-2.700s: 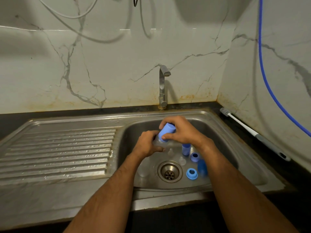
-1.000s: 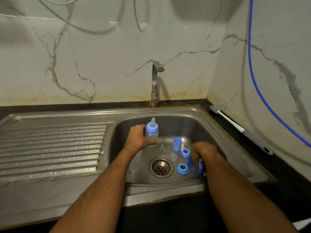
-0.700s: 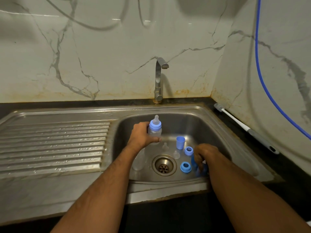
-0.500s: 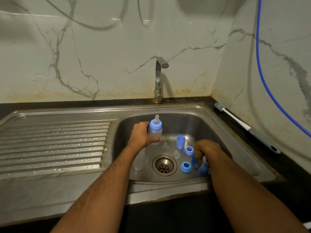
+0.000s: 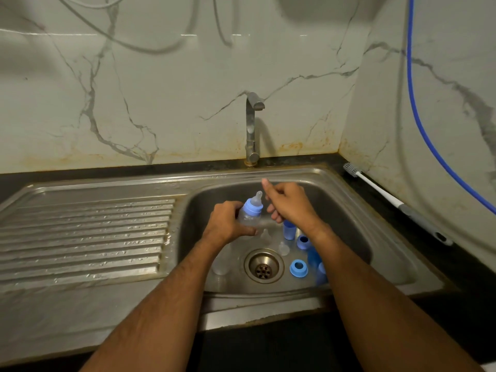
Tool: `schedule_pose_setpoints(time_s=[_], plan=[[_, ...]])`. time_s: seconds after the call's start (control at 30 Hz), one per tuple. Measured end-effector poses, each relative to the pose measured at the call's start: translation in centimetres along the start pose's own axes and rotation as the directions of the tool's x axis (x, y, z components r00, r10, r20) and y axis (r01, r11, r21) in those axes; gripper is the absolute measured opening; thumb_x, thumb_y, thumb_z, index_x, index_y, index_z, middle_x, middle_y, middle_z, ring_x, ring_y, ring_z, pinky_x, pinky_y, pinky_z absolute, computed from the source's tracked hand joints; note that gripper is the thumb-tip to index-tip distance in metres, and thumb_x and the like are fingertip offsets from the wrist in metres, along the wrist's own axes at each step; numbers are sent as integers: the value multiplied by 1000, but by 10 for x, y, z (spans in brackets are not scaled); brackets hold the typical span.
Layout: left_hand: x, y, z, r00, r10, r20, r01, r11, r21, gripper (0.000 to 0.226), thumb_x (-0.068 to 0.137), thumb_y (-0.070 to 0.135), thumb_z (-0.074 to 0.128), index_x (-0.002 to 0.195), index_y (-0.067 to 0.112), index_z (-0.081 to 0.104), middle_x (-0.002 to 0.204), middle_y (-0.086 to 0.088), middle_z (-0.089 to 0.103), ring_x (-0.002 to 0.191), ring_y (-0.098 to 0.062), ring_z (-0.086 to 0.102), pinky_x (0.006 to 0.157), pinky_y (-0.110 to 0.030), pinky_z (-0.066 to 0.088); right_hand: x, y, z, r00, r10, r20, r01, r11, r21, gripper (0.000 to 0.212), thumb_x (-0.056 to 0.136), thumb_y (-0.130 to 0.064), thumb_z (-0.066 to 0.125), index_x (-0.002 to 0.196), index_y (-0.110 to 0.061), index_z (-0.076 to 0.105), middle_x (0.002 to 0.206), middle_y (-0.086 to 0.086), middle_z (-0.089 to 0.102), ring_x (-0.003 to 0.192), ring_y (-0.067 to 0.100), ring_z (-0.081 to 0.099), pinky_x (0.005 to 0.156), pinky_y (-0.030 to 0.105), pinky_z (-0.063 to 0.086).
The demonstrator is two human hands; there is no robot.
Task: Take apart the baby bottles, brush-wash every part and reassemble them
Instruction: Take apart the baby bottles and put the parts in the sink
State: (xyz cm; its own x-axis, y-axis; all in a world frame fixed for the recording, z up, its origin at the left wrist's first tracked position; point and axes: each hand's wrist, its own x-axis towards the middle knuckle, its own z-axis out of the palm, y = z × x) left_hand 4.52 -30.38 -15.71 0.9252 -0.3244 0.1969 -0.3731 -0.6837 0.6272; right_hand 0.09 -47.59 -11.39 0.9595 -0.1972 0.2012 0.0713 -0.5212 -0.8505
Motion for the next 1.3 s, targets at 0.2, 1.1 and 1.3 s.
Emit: schedule_pose_setpoints(time_s=[0.2, 1.1, 1.3], plan=[[-2, 2, 2, 999, 37, 6, -37, 997, 63, 60, 62, 29, 95, 115, 17, 69, 103, 1, 73, 90, -8, 65, 86, -30, 57, -2, 1, 12, 994, -13, 110, 34, 981, -191, 56, 85, -66, 68, 85, -10, 70, 70, 6, 71, 62, 16, 71, 60, 32, 62], [-15, 0, -24, 820, 287, 495, -91, 919, -383, 31, 72, 11, 90, 100, 7, 76, 88, -2, 75, 83, -17, 69, 78, -36, 56, -17, -26, -15, 875, -66, 480, 271, 888, -371, 30, 87, -35, 80, 94, -6, 76, 71, 1, 73, 59, 11, 72, 60, 21, 57], [-15, 5, -28, 843, 309, 440, -192, 938, -289, 28, 72, 19, 89, 96, 13, 76, 83, 4, 74, 76, -11, 69, 70, -30, 55, -15, -27, -24, 854, -112, 509, 372, 815, -445, 28, 85, -34, 81, 102, -12, 78, 82, -3, 75, 65, 6, 71, 61, 19, 55]])
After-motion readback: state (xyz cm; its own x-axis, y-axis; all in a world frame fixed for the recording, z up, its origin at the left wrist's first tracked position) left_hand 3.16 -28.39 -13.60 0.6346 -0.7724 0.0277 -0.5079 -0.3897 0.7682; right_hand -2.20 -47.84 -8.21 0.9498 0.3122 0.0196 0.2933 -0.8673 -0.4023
